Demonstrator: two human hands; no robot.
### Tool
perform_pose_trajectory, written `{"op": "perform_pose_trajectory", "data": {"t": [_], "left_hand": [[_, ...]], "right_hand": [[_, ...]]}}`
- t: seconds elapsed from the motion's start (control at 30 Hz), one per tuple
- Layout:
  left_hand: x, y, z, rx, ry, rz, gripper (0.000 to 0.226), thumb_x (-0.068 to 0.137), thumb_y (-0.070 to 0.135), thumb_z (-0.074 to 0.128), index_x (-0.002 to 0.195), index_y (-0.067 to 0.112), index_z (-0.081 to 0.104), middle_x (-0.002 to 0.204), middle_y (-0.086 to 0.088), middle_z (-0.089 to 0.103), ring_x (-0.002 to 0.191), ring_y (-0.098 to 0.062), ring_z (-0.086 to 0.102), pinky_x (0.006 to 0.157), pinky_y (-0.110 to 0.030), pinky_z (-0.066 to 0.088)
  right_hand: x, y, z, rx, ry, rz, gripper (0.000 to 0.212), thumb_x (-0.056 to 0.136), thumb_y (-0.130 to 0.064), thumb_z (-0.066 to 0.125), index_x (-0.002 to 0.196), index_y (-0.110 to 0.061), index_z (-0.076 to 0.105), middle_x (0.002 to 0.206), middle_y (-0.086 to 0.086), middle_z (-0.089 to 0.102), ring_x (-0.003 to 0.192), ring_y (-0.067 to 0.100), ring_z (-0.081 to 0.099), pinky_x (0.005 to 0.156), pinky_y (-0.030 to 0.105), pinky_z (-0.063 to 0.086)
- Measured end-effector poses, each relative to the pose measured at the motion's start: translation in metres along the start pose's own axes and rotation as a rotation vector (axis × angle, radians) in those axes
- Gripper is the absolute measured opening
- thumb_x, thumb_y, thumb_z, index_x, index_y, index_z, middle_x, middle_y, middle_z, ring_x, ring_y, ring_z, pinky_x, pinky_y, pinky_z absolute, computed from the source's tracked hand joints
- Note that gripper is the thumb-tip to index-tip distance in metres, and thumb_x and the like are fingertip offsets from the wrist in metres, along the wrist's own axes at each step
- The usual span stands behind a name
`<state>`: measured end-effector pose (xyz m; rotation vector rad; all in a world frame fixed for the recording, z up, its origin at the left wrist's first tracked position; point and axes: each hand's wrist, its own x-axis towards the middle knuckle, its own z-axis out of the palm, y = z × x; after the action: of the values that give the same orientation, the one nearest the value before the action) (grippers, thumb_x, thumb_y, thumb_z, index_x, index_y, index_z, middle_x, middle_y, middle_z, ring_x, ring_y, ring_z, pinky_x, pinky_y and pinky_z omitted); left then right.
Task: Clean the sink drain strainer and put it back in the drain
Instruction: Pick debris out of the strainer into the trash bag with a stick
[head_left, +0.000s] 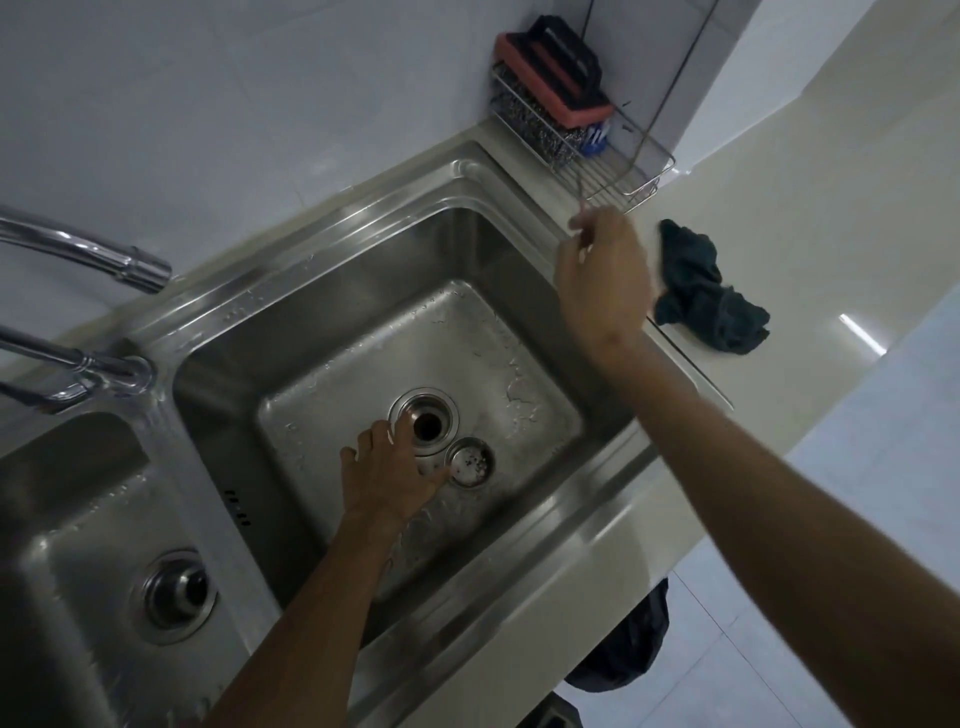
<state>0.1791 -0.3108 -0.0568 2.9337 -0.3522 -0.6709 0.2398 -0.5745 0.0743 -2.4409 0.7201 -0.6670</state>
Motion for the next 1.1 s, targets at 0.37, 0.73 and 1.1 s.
{"op": "perform_pose_trajectory", "data": {"t": [0.37,0.73,1.1], "left_hand": [[-0.024,-0.029,0.019,0.125,-0.221,-0.042,0.090,0.084,0.058,0.068,0.153,0.026,0.020,0.146,-0.011,0.037,0.130,-0.033,0.043,0.106,-0.049,0.034],[-0.017,-0.023,0.038,-0.017,-0.191,-0.097,0.075,0.085,0.049,0.070,0.144,0.023,0.031,0.136,-0.011,0.049,0.120,-0.034,0.055,0.102,-0.049,0.042],[-0.053,-0.022,-0.007,-0.486,0.123,-0.017,0.081,0.069,0.040,0.085,0.135,0.029,0.040,0.129,-0.003,0.040,0.108,-0.029,0.057,0.087,-0.041,0.054]], "right_hand": [[-0.185,-0.028,0.046,0.017,-0.451,-0.197,0.026,0.101,-0.021,0.057,0.125,-0.024,0.064,0.114,-0.004,0.071,0.095,0.014,0.067,0.078,0.034,0.060],[-0.188,-0.003,0.044,0.060,-0.572,-0.134,0.017,0.106,-0.031,0.046,0.115,-0.021,0.056,0.096,-0.005,0.075,0.081,0.016,0.071,0.070,0.036,0.057],[-0.177,-0.006,0.001,0.355,-0.466,-0.005,0.035,0.106,-0.039,0.047,0.101,-0.016,0.072,0.091,-0.004,0.074,0.078,0.011,0.068,0.075,0.039,0.057]]}}
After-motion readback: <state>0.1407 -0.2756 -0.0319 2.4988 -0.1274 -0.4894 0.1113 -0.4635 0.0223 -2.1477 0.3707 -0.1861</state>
